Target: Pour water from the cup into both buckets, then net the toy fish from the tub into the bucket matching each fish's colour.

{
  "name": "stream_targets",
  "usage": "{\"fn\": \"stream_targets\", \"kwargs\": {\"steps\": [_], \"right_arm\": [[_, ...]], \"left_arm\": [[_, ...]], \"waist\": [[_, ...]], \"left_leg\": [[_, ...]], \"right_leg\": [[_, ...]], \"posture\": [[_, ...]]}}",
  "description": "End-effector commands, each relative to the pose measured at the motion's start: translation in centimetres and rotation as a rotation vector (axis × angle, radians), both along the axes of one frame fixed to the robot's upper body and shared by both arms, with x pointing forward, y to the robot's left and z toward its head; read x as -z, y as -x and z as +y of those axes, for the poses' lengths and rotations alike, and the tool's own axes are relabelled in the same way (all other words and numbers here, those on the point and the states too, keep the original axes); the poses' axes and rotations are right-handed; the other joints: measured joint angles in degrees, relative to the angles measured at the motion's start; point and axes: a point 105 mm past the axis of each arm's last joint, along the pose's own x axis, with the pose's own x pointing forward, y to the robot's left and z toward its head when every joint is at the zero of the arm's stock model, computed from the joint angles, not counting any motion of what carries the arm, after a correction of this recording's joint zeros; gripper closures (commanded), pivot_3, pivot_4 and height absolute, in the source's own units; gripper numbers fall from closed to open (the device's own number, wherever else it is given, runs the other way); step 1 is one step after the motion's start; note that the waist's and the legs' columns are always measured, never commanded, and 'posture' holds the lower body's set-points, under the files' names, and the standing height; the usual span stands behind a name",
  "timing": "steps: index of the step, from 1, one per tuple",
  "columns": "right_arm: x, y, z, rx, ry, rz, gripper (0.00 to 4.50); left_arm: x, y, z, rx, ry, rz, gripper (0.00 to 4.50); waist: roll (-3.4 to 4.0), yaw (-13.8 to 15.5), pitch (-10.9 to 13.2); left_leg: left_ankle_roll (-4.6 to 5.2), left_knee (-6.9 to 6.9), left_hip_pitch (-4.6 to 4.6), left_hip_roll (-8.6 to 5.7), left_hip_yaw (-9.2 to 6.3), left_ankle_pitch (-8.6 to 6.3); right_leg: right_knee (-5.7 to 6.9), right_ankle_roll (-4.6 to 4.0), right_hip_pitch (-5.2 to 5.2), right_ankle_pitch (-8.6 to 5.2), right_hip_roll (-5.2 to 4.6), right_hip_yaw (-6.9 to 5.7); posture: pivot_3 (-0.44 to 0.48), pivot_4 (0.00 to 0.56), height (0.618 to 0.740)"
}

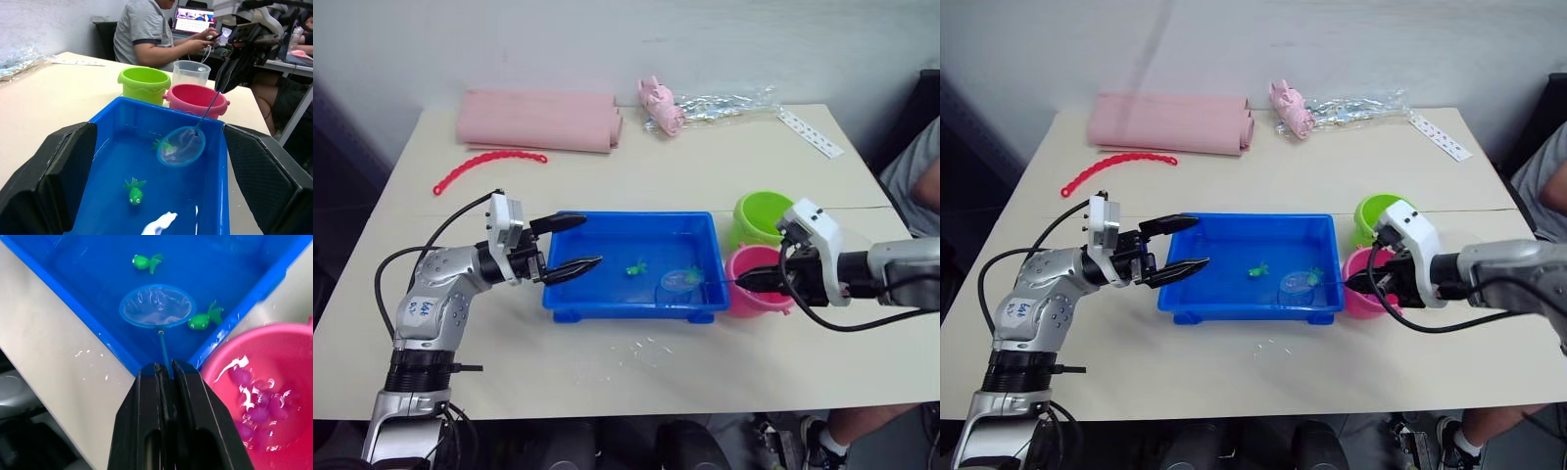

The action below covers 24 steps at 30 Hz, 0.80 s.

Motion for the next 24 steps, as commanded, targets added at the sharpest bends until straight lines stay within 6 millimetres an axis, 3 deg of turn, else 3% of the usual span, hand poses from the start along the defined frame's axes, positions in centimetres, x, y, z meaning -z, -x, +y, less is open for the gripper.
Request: {"fn": "stream_targets", "kwargs": {"steps": [1, 6, 9, 15, 24], "right_arm": [[-0.1, -0.2, -0.3, 0.019, 0.068, 0.11, 4.5], [-0.7, -1.5, -0.3, 0.05, 0.048, 0.177, 4.5], [-0.7, -2.2, -0.7, 0.083, 0.077, 0.212, 4.5], [-1.7, -3.2, -0.4, 0.089, 0.051, 0.284, 4.5], [-1.4, -5.3, -0.3, 0.148, 0.143, 0.073, 4.5]], "left_arm": [[-0.7, 0.6, -0.3, 0.01, 0.016, -0.036, 0.02], [-0.3, 0.9, -0.3, -0.005, 0.03, -0.03, 0.02], [-0.2, 0.9, -0.3, -0.014, 0.038, -0.028, 0.02], [0.0, 1.0, -0.3, -0.028, 0.049, -0.03, 0.02], [0.0, 0.9, 0.0, -0.051, 0.055, -0.033, 0.02]], "waist": [[0.0, -0.16, 0.0], [0.0, -0.19, 0.0], [0.0, -0.15, 0.0], [0.0, -0.15, 0.0], [-0.01, -0.04, 0.0]], "left_leg": [[0.0, 0.0, -0.03, 0.0, 0.01, 0.0], [0.0, 0.0, -0.16, -0.01, 0.0, 0.0], [0.02, 0.16, -0.82, -0.02, 0.04, 0.02], [0.03, 0.17, -0.83, -0.02, 0.07, 0.02], [0.03, 0.14, -0.84, -0.02, 0.05, 0.03]], "right_leg": [[0.01, 0.0, -0.04, 0.0, 0.0, 0.01], [-0.01, 0.0, -0.16, 0.0, -0.01, 0.01], [0.54, 0.0, -0.86, 0.01, -0.01, 0.04], [0.67, 0.0, -0.93, 0.01, -0.03, 0.03], [0.67, 0.0, -0.94, 0.01, -0.04, 0.02]], "posture": [[0.0, 0.15, 0.74], [0.0, 0.15, 0.74], [0.0, 0.15, 0.74], [0.0, 0.15, 0.74], [0.0, 0.15, 0.74]]}}
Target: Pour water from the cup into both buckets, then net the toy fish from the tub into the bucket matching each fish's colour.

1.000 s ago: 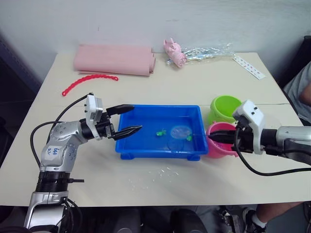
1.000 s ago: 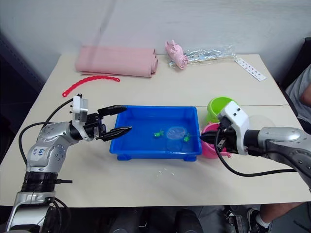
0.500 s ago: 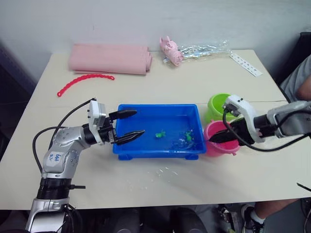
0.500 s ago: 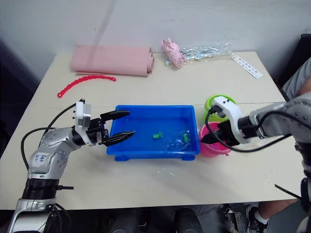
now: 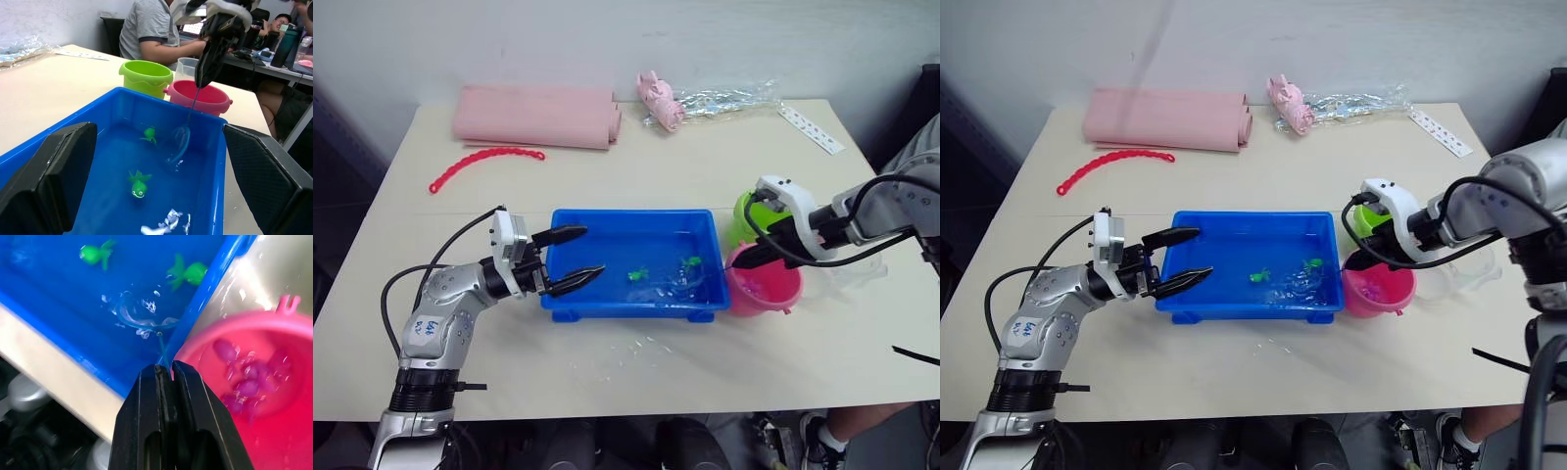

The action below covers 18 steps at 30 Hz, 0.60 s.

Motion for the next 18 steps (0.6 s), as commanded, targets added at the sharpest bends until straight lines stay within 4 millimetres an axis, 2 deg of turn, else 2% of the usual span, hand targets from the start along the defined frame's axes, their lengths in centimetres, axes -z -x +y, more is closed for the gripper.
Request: {"fn": "stream_targets", "kwargs": {"steps": [1, 8, 12, 18], "right_arm": [[-0.8, -0.6, -0.1, 0.007, 0.036, -0.161, 4.5], [0.3, -1.3, -0.2, 0.01, 0.101, -0.392, 4.5], [0.5, -1.0, 0.2, 0.008, 0.04, -0.48, 4.5], [1.9, -0.2, -0.4, 0.038, 0.055, -0.544, 4.5]], "left_arm": [[-1.1, 0.3, 0.2, -0.006, 0.016, -0.053, 0.02], [-1.4, 0.1, 0.2, 0.0, 0.007, -0.056, 0.02], [-1.5, 0.0, 0.3, 0.005, -0.003, -0.057, 0.02], [-1.6, 0.0, 0.6, 0.008, -0.016, -0.054, 0.02]], "waist": [[0.0, 0.2, 0.0], [-0.02, 0.24, -0.01], [-0.03, 0.46, -0.02], [-0.03, 0.65, -0.02]], "left_leg": [[0.0, 0.02, -0.01, 0.0, 0.0, 0.0], [0.01, 0.06, -0.01, -0.02, -0.01, 0.01], [0.02, 0.05, -0.01, -0.04, -0.02, 0.03], [0.02, 0.02, 0.01, -0.04, -0.02, 0.04]], "right_leg": [[0.01, 0.0, 0.0, 0.0, 0.0, -0.01], [0.06, 0.01, 0.01, 0.0, -0.02, -0.03], [0.05, 0.02, 0.03, 0.01, -0.02, -0.04], [0.05, 0.03, 0.02, 0.01, -0.01, -0.02]], "posture": [[0.0, 0.15, 0.74], [0.0, 0.15, 0.74], [0.0, 0.15, 0.74], [0.0, 0.15, 0.74]]}}
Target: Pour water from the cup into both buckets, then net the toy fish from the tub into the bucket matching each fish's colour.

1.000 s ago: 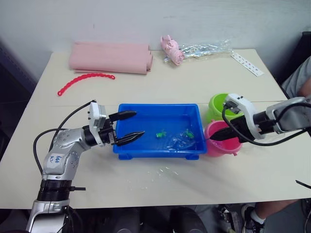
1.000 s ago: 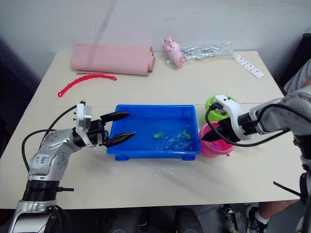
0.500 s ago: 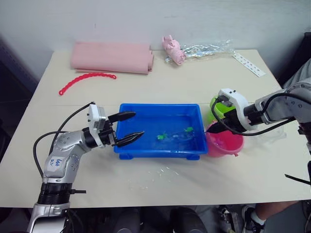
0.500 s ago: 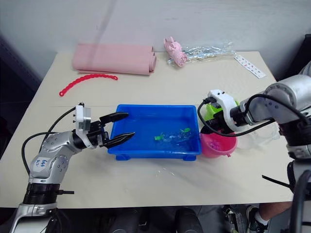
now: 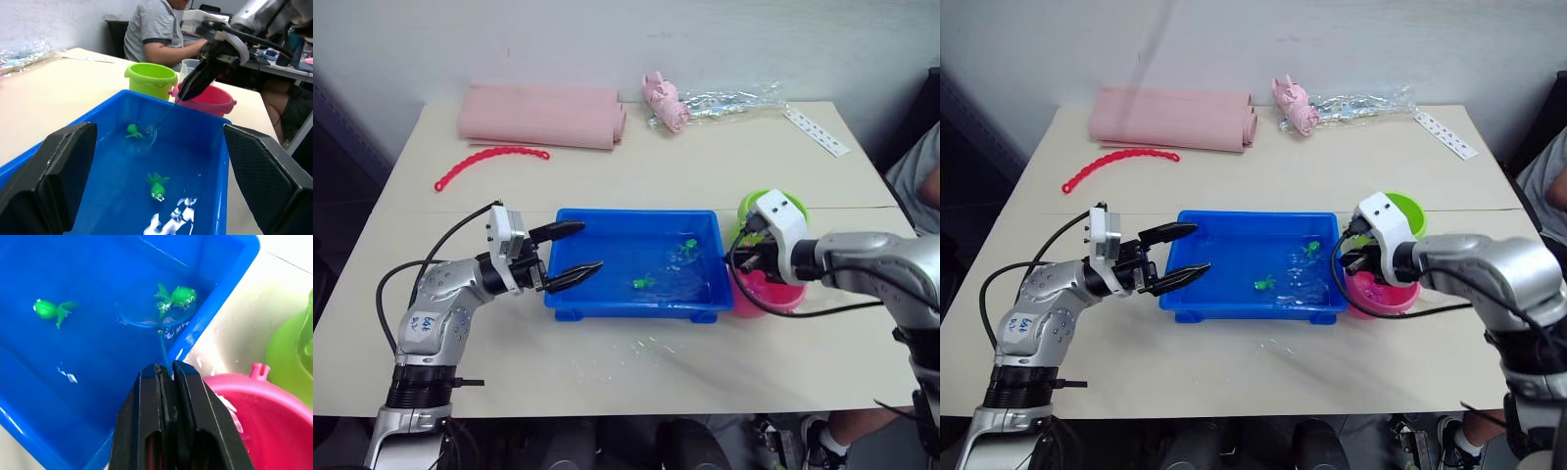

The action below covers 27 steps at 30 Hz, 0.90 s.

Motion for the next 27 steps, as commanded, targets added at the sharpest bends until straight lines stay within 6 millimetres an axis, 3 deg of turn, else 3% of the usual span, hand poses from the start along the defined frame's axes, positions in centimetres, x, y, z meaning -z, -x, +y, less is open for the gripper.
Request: {"fn": "stream_targets", "kwargs": {"steps": [1, 15, 27], "right_arm": [[-1.0, -0.4, -0.8, 0.061, 0.002, -0.097, 4.5], [-0.1, 0.8, 0.3, -0.007, -0.053, -0.335, 4.5], [2.3, 2.7, -0.7, -0.045, -0.142, -0.428, 4.5]], "left_arm": [[-0.9, 0.2, 0.2, 0.012, -0.001, -0.032, 0.02], [-1.0, 0.0, 0.6, 0.029, -0.031, -0.026, 0.02], [-0.6, 0.2, 1.4, 0.031, -0.053, -0.003, 0.02]], "waist": [[0.0, 0.0, 0.0], [-0.01, 0.53, 0.0], [-0.02, 0.54, -0.01]], "left_leg": [[0.0, 0.01, 0.0, 0.0, 0.0, 0.0], [-0.03, -0.02, 0.05, -0.01, 0.0, 0.05], [-0.06, -0.05, 0.2, -0.01, 0.01, 0.09]], "right_leg": [[0.01, 0.0, 0.0, 0.0, 0.0, 0.0], [0.02, 0.0, 0.01, 0.0, 0.01, 0.03], [0.04, 0.0, 0.09, 0.0, 0.03, 0.06]], "posture": [[0.0, 0.15, 0.74], [0.0, 0.15, 0.74], [0.0, 0.15, 0.74]]}}
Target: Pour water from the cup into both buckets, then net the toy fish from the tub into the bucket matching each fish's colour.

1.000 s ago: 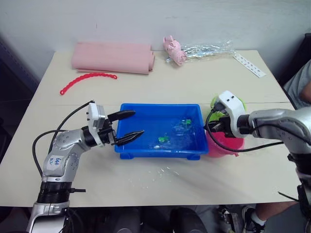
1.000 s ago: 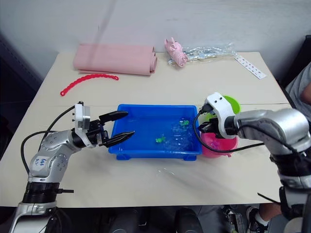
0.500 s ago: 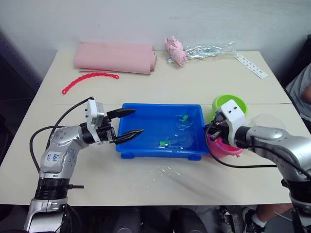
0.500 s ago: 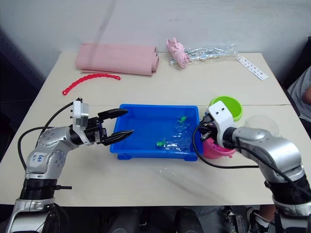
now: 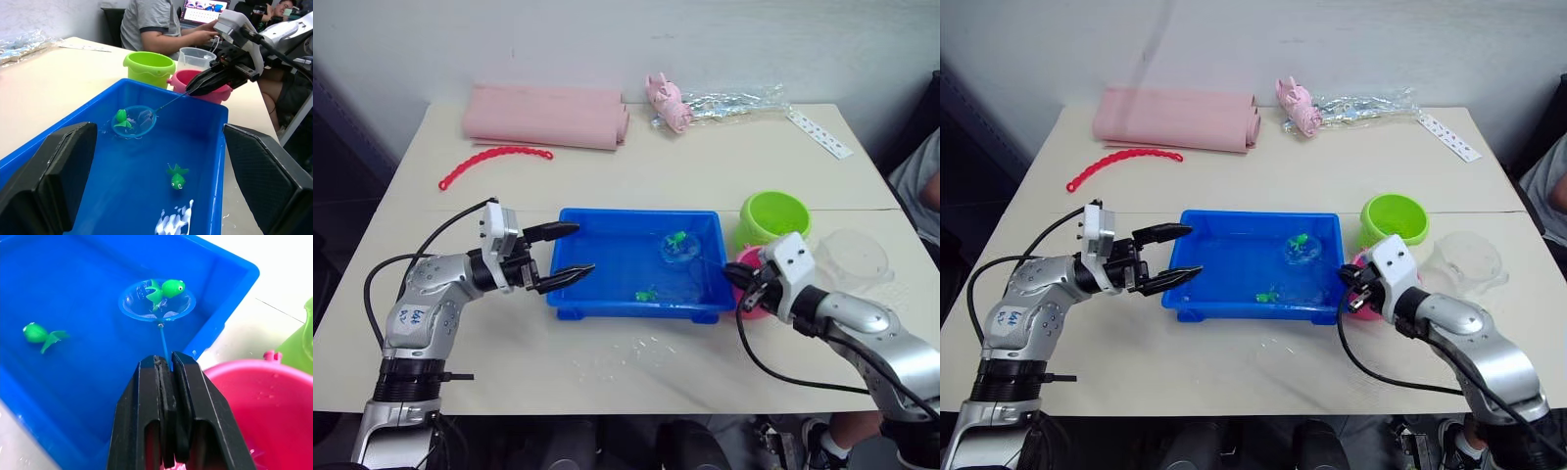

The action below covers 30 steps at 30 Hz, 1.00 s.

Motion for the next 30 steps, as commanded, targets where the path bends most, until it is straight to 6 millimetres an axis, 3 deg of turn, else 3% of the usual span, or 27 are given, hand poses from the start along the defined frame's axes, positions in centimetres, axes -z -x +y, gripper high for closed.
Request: {"fn": "stream_targets", "kwargs": {"steps": [1, 13, 30], "right_arm": [[-0.9, 0.0, -0.5, 0.008, -0.033, -0.094, 4.5], [-0.2, 0.8, -0.6, -0.034, -0.09, -0.158, 4.5], [-5.5, 4.8, -3.1, -0.139, -0.044, -0.428, 4.5]], "left_arm": [[-0.6, 0.3, 0.4, 0.006, 0.005, -0.022, 0.02], [-0.6, 0.4, 0.4, 0.013, -0.005, -0.013, 0.02], [-1.0, -0.1, -1.3, 0.074, 0.026, -0.016, 0.02]], "waist": [[0.0, -0.01, 0.0], [0.0, 0.0, 0.0], [0.0, 0.23, 0.0]], "left_leg": [[-0.02, -0.01, 0.01, 0.0, 0.01, 0.01], [-0.05, -0.01, 0.05, 0.0, 0.0, 0.04], [-0.04, 0.04, 0.06, 0.0, 0.0, 0.04]], "right_leg": [[-0.02, 0.0, -0.02, 0.0, 0.0, 0.01], [0.04, 0.0, -0.02, 0.0, 0.01, 0.03], [0.06, 0.0, 0.01, 0.0, 0.02, 0.03]], "posture": [[0.0, 0.15, 0.74], [0.0, 0.15, 0.74], [0.0, 0.15, 0.74]]}}
